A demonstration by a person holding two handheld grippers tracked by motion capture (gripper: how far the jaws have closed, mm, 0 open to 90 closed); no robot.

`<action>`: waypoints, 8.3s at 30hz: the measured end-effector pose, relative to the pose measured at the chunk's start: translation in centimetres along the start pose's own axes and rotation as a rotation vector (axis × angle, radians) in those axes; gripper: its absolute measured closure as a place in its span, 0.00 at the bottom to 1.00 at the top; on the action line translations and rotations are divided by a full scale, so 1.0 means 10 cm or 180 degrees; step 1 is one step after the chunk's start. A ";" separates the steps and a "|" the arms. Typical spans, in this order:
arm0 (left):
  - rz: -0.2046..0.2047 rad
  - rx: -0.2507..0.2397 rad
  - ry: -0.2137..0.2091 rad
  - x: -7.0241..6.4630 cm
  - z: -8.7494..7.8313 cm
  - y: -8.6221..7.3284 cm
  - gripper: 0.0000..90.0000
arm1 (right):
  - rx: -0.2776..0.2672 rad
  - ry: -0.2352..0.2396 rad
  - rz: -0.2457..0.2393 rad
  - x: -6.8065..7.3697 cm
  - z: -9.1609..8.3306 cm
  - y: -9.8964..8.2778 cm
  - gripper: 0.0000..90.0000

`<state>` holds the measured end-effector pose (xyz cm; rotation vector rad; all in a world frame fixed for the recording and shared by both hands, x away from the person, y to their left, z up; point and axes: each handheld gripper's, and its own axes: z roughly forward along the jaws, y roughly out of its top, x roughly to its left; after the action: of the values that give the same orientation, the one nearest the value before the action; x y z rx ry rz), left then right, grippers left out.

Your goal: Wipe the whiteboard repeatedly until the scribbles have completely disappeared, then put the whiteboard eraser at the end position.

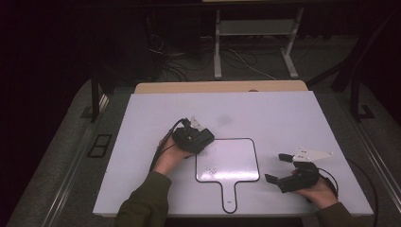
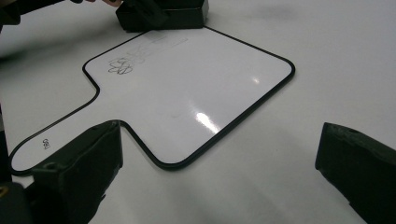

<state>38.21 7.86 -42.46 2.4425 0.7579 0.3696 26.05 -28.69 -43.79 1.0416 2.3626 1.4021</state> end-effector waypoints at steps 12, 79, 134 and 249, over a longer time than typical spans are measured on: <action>0.0084 -0.0019 -0.0200 -0.15 0.04 0.07 0.44 | 0.0006 0.0005 -0.0002 0.00 0.00 0.00 0.00; 0.0259 0.0004 -0.0536 -0.62 -0.16 -0.12 0.44 | 0.0000 -0.0014 -0.0015 0.00 0.00 0.00 0.00; 0.0436 0.0088 -0.0400 -0.65 -0.20 -0.14 0.44 | 0.0009 -0.0022 -0.0029 0.00 0.01 0.00 0.00; -0.0218 -0.0139 -0.0398 0.55 0.90 1.19 0.32 | -0.0049 0.0063 0.0112 -0.03 -0.03 -0.02 0.00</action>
<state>51.45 -0.93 -42.38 2.3673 0.7690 0.2031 26.05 -29.14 -43.87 1.0752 2.3544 1.4471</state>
